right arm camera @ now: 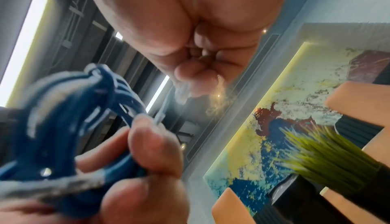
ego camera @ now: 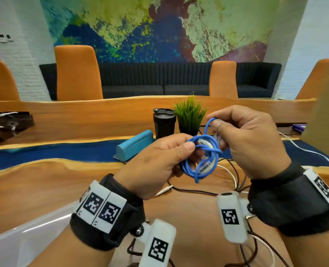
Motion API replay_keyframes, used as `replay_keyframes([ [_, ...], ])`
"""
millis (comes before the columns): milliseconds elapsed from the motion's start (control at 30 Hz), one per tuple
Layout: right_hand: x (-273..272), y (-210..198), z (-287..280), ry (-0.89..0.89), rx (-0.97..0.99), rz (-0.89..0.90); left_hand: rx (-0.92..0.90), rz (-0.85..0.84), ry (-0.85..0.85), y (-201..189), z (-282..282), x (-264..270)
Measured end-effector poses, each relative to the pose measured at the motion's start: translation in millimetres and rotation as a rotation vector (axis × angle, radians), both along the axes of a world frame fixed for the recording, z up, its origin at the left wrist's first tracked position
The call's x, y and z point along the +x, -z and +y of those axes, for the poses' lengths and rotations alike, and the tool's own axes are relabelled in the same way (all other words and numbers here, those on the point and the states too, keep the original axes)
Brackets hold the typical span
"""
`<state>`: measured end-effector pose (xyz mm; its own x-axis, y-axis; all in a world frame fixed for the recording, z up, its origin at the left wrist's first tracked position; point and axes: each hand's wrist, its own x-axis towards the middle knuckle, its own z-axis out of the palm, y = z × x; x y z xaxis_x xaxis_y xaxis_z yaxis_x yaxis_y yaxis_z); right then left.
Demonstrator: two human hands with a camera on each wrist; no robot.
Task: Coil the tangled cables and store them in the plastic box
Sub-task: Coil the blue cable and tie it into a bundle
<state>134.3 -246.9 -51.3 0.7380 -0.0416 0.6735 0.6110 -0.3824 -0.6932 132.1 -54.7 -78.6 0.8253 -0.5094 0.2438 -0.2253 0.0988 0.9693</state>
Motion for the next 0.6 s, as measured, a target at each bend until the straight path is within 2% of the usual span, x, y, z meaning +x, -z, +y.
replay_keyframes([
  [100,2.4,-0.8,-7.6,0.085,-0.019,-0.028,-0.033,-0.056,-0.148,-5.1,0.5,4.1],
  [200,-3.4,-4.1,-7.6,0.09,-0.134,-0.044,0.025,-0.209,-0.313,-7.9,3.2,5.0],
  [267,-10.3,-8.3,-8.1,0.028,-0.298,0.053,0.07,-0.307,-0.427,-6.0,5.5,7.6],
  [367,-16.3,-10.8,-10.0,-0.064,-0.531,0.278,0.082,-0.364,-0.523,-3.0,8.8,10.5],
  [433,-18.2,-11.9,-7.5,0.009,-0.604,0.189,0.119,-0.408,-0.552,-2.3,9.0,9.2],
  [500,-20.3,-14.1,-1.1,0.104,-0.547,-0.031,0.158,-0.449,-0.575,-0.8,7.3,7.8],
  [600,-21.9,-9.2,15.0,0.086,-0.524,-0.184,0.134,-0.433,-0.577,1.8,2.7,7.6],
])
